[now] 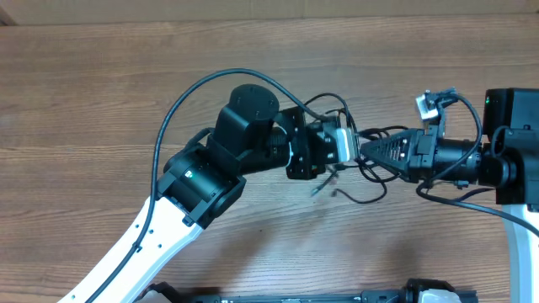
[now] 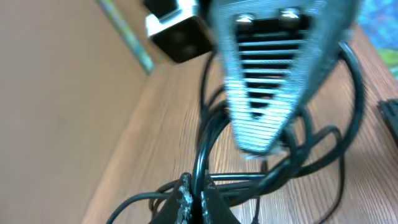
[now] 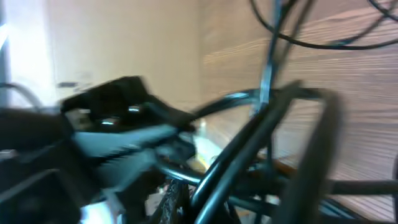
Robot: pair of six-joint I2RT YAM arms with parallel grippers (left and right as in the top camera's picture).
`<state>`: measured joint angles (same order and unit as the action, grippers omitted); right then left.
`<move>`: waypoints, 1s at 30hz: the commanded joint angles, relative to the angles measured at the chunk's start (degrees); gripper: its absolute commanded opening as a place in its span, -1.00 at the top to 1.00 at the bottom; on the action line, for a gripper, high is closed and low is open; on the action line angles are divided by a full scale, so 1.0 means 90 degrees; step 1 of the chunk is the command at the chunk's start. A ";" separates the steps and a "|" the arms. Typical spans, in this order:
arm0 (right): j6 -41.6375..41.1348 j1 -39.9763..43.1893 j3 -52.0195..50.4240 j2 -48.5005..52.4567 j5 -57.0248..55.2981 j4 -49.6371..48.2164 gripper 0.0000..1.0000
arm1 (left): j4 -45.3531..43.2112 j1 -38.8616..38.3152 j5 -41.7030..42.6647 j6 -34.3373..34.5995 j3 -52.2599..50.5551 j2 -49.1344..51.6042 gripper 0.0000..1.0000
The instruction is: Untangle cables
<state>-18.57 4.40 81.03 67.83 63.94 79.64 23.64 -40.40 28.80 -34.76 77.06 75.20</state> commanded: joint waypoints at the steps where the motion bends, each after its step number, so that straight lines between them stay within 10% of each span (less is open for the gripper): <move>1: 0.0114 -0.0029 0.0044 -0.0034 -0.0974 0.0109 0.92 | -0.0214 0.0151 -0.0415 0.0923 0.0109 -0.0114 0.91; 16: 0.0066 -0.0029 0.0044 0.0029 -0.4957 0.0554 0.92 | -0.1630 0.0250 0.0374 0.2572 0.0109 -0.0121 0.92; 23: 0.0070 -0.0029 0.0044 0.0542 -0.6572 0.0823 0.46 | -0.2006 0.0253 0.0639 0.2851 0.0109 -0.0248 0.92; 30: 0.0068 -0.0029 0.0044 0.1105 -0.6642 0.1025 0.92 | -0.1632 0.0510 0.0617 0.2868 0.0109 -0.0466 0.92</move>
<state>-17.80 4.03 81.03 77.73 7.03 88.71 7.94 -37.36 33.98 -9.93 76.99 73.03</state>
